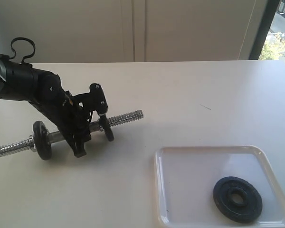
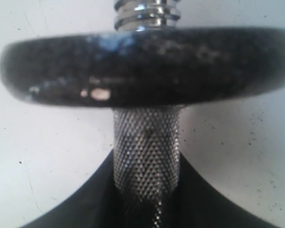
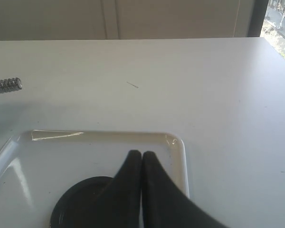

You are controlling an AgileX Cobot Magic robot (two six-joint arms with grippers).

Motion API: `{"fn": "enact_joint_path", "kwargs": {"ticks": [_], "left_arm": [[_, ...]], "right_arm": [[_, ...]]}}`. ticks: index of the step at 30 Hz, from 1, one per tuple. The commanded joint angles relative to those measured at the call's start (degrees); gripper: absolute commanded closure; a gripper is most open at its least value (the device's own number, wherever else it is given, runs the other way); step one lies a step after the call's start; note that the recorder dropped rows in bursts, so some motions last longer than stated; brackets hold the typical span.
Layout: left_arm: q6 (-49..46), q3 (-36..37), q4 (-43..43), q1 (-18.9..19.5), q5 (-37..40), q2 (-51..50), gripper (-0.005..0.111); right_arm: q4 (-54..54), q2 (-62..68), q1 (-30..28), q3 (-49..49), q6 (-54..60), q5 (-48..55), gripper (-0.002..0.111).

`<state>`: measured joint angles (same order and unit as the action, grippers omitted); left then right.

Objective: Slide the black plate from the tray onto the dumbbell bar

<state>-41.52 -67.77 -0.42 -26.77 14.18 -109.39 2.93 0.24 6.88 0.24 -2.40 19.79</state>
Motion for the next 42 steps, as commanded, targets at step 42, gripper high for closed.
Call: {"fn": "enact_joint_path", "kwargs": {"ticks": [42], "left_arm": [[7.05,-0.01,-3.73,-0.3,7.67,7.74,0.107]], "right_arm": [[0.17,-0.24,-0.01,-0.24,-3.95,-38.75,0.108]]}}
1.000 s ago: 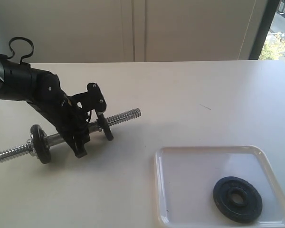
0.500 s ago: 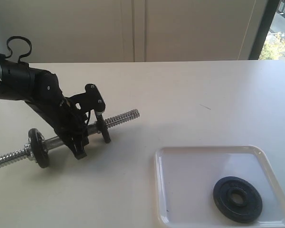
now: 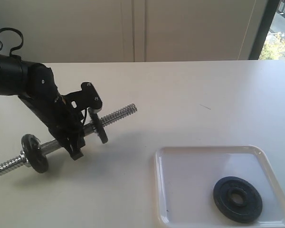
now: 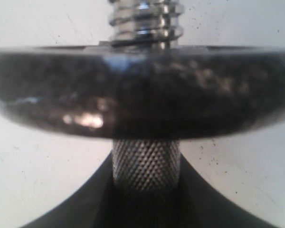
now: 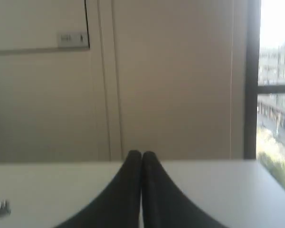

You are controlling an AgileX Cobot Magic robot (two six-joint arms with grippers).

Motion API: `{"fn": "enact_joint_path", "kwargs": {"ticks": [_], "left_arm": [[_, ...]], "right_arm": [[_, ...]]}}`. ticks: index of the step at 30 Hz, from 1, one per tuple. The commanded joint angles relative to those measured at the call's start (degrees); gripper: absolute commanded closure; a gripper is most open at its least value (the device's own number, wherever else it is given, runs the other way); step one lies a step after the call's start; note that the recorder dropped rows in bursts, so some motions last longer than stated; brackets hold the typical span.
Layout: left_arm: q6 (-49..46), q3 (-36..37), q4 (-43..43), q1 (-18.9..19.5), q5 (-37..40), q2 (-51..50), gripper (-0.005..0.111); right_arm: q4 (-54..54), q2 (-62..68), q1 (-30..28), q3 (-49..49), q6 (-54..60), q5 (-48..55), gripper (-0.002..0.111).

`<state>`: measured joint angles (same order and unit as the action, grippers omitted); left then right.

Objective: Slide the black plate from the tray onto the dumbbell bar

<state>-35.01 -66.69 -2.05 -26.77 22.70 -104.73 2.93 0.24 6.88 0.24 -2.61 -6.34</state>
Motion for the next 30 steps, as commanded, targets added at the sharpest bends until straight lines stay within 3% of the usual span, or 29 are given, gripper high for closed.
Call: {"fn": "enact_joint_path", "kwargs": {"ticks": [1,5,8,10,17,22,28,30], "left_arm": [[0.54,-1.09,-2.12,-0.3,-0.44,3.08,0.107],[0.54,-1.09,-3.08,-0.3,0.51,3.08,0.107],[-0.91,-1.09,-4.58,-0.3,0.51,3.08,0.107],[-1.57,-1.09,-5.2,-0.3,0.76,3.08,0.107],[-3.42,-1.09,-6.57,-0.3,1.32,3.08,0.107],[-4.07,-1.09,-6.57,-0.3,2.68,3.08,0.107],[-4.85,-1.09,-6.57,-0.3,3.96,3.08,0.107],[-5.34,-1.09,-6.57,-0.3,4.38,3.08,0.107]], "right_arm": [[0.17,-0.24,-0.01,-0.24,-5.08,-15.67,0.108],[0.17,-0.24,-0.01,-0.24,-16.67,-23.64,0.108],[0.01,-0.24,-0.01,-0.24,-33.17,-22.72,0.108],[-0.23,-0.24,-0.01,-0.24,-37.42,-20.38,0.108],[-6.13,4.14,0.07,7.64,-36.11,13.31,0.108],[-4.02,16.75,2.18,16.19,-26.31,23.03,0.108],[12.5,40.07,7.18,31.82,3.8,39.95,0.108],[13.5,47.18,7.97,37.31,13.26,47.22,0.108]]}}
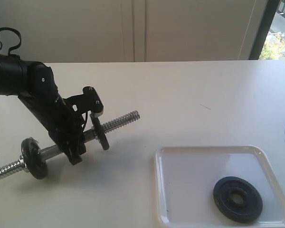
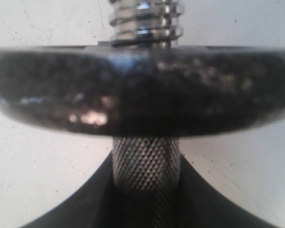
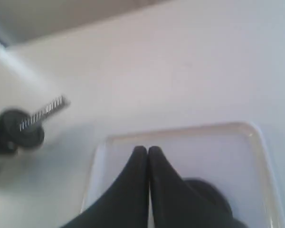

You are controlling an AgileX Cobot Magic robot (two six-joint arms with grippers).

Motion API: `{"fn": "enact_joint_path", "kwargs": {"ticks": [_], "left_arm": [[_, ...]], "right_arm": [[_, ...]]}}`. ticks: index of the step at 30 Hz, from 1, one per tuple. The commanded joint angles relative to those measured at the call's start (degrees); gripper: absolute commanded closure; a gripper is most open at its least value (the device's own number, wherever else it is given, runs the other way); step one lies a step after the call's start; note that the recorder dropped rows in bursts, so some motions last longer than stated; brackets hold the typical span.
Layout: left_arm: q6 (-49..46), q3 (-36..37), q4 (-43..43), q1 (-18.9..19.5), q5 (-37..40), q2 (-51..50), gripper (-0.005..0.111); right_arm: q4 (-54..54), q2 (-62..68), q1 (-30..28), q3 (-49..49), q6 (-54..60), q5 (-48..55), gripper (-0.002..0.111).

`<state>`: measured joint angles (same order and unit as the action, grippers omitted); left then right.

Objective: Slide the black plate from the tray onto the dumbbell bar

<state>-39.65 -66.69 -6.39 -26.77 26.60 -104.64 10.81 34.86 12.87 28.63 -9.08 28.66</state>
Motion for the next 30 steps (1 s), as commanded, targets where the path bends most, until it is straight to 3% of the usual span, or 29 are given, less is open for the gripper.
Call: {"fn": "enact_joint_path", "kwargs": {"ticks": [1,6,13,23,30], "left_arm": [[-1.11,-1.09,-2.23,-0.3,0.62,2.99,0.107],[-1.1,-1.09,-2.48,-0.3,0.63,2.99,0.107],[-1.23,-1.09,-2.49,-0.3,0.71,3.23,0.107],[-1.73,-1.09,-2.49,-2.19,0.71,4.04,0.107],[-1.73,-1.09,-2.49,-2.46,0.86,4.04,0.107]], "right_arm": [[5.5,16.3,2.1,11.78,22.41,15.56,0.108],[0.67,30.15,2.1,19.47,22.84,21.49,0.108],[-3.36,40.83,2.1,19.64,22.84,20.89,0.108],[-3.36,44.54,2.1,18.47,24.52,19.12,0.108],[-3.24,44.65,3.71,15.34,34.49,15.34,0.108]]}}
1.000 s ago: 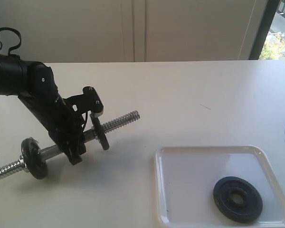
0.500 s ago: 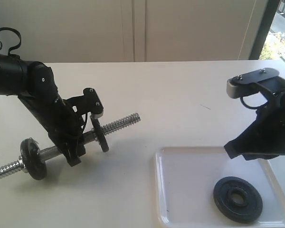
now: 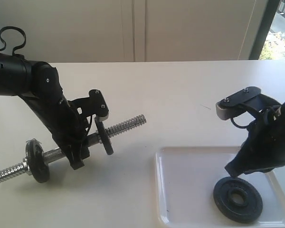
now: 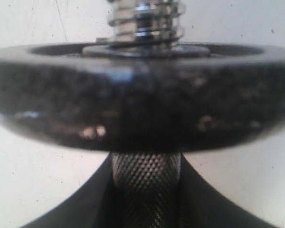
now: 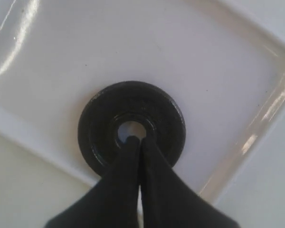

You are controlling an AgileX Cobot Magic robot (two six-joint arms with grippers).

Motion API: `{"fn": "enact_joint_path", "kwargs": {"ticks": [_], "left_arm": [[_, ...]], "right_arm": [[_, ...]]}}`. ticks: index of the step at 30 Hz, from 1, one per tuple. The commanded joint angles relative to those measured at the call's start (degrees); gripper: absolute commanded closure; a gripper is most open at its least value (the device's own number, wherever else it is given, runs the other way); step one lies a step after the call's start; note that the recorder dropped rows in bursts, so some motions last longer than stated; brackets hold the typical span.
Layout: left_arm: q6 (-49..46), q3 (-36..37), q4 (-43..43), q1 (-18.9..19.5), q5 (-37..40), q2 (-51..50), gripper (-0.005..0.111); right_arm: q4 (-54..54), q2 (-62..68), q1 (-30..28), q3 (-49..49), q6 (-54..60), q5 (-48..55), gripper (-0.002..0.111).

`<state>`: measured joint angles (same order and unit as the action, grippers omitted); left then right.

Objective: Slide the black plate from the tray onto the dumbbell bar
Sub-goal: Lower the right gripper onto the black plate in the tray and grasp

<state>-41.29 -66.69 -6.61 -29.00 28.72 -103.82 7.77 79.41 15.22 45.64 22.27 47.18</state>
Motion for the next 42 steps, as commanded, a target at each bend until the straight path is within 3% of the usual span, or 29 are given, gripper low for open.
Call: {"fn": "enact_joint_path", "kwargs": {"ticks": [1,3,4,7,9,22,42], "left_arm": [[-0.09,-1.09,-2.27,-0.22,-1.27,3.22,0.107],[-0.09,-1.09,-2.27,-0.23,-1.16,3.22,0.107],[-0.09,-1.09,-2.27,-0.23,-1.16,3.22,0.107],[-0.09,-1.09,-2.27,-0.23,-1.04,3.22,0.107],[-0.09,-1.09,-2.27,-0.23,-1.04,3.22,0.107],[-0.09,-1.09,-2.27,-0.23,-0.81,3.22,0.107],[-0.09,-1.09,-2.27,-0.23,-0.81,3.22,0.107]], "right_arm": [[-0.2,0.1,1.39,-1.76,3.14,-3.87,0.108],[1.16,0.1,1.39,-1.76,3.04,-4.0,0.099],[1.41,0.1,1.39,-1.76,3.6,-4.29,0.085],[1.41,0.1,1.39,-2.52,3.6,-5.31,0.027],[1.41,0.1,1.39,-3.73,3.49,-6.76,0.005],[-2.87,0.43,1.39,-6.49,-0.55,-6.99,0.003],[-3.56,10.96,1.39,-5.74,-1.73,-10.79,0.003]]}}
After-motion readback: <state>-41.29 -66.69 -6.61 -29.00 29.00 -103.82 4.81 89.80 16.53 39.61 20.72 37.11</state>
